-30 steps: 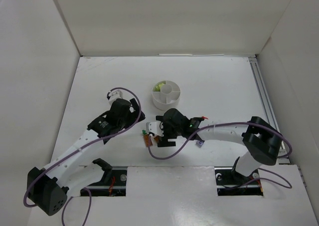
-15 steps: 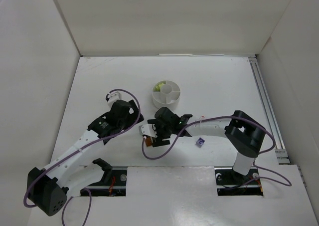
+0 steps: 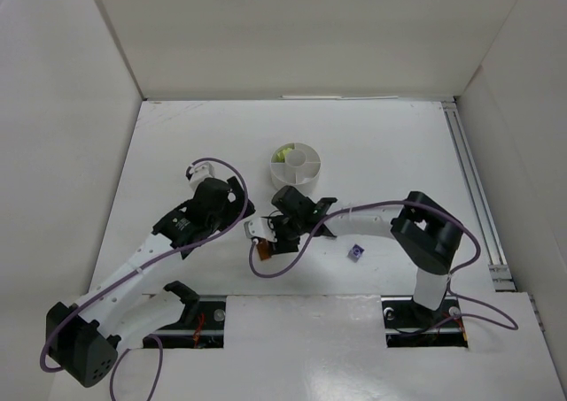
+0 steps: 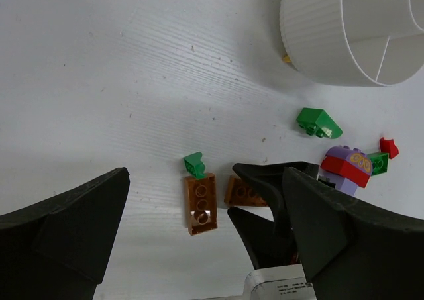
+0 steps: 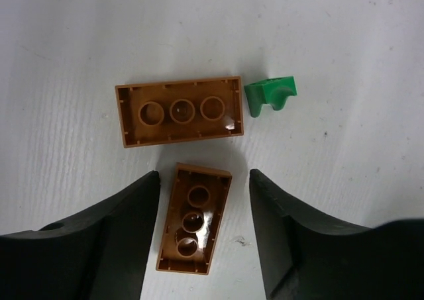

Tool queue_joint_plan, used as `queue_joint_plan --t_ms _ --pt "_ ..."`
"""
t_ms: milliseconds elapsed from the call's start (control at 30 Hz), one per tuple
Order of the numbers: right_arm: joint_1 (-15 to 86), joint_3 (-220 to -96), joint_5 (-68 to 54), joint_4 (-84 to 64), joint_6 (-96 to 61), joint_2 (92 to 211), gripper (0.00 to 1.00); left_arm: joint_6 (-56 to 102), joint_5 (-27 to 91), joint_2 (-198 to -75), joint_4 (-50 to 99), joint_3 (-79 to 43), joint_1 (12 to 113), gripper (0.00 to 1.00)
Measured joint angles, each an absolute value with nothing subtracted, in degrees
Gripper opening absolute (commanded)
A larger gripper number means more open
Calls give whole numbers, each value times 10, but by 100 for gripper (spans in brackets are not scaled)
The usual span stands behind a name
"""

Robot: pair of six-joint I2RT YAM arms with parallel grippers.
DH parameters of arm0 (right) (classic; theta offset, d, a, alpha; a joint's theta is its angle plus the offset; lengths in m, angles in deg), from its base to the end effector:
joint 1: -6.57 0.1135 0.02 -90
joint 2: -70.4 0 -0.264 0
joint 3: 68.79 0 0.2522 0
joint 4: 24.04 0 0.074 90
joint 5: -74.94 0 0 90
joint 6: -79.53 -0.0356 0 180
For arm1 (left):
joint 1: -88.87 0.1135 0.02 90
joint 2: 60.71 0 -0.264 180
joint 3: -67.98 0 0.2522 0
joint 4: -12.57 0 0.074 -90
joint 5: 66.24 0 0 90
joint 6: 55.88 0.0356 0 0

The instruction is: Sort the legos into containers by color

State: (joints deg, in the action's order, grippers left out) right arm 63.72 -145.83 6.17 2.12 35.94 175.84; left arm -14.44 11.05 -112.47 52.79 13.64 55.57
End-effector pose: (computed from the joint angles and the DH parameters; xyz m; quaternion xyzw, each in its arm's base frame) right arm 0.1922 0.3214 0.1607 -0.7702 0.5352 0.2027 0.2814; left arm 0.1670 -0.1003 0.2658 -0.1668 0.8775 -0.2122 0.3964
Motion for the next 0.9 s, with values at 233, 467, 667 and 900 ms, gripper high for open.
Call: queue_joint_plan --t_ms 233,467,667,900 --pt "631 -1424 55 10 328 1733 64 -144 111 -1125 527 136 556 99" --pt "607 -1390 90 -14 297 1720 42 -144 114 -1132 527 136 556 96" --pt "594 -1387 117 -20 297 1719 29 -144 115 -1133 527 136 556 96" --pt "558 -1387 115 -14 298 1668 26 -143 116 -1133 527 136 557 96"
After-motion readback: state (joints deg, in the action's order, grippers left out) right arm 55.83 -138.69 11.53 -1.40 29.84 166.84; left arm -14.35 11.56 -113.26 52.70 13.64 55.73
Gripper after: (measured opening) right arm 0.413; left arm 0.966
